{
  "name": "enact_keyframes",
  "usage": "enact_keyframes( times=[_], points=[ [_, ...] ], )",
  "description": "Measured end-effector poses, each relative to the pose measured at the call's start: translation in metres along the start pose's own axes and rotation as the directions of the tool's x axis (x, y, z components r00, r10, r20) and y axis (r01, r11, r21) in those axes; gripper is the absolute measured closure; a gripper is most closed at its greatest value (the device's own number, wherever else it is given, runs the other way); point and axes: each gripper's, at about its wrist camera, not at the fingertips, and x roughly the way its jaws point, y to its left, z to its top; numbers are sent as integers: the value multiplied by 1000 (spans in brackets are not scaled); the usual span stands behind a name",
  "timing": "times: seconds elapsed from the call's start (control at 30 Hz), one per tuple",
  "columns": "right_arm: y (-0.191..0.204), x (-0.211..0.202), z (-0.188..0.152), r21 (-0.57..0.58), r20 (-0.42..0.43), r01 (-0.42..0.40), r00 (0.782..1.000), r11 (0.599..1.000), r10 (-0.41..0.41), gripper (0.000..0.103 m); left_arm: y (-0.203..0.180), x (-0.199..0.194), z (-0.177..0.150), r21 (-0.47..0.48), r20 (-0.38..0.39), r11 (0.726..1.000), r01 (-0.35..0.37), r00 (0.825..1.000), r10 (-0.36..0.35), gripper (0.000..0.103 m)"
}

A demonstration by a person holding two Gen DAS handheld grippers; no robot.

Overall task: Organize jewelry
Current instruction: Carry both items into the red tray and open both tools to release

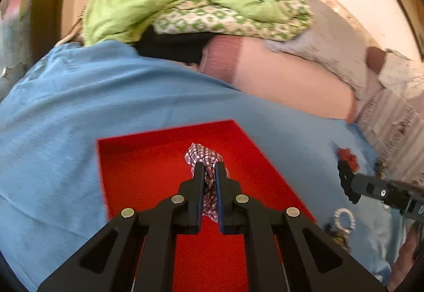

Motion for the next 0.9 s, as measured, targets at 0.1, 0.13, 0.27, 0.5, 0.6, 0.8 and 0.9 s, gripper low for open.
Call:
enact_keyframes(
  times=[0.1,0.13,0.27,0.5,0.6,0.8,0.9],
  points=[
    [17,35,25,-6,-39,-12,999,1000,11,96,18,5,13,-23,0,999,-28,1000,28,96],
    [21,45,32,-4,-55,-21,998,1000,21,96,23,5,14,-27,2,999,-32,999,32,96],
    [35,93,50,-5,-109,-17,994,1000,16,96,39,15,23,-63,-9,997,-37,999,37,96],
    [47,159,66,-10,-171,27,985,1000,-29,96,53,27,23,-108,-33,993,-50,998,47,96],
    [43,182,68,1,-199,44,979,999,-43,96,52,29,20,-95,-41,993,-68,997,64,96],
    [31,205,67,38,-233,69,971,997,-59,95,50,31,18,-83,-50,993,-86,995,82,81],
    [27,206,67,60,-232,66,971,996,-51,94,51,29,19,-92,-41,992,-89,995,86,69]
  ],
)
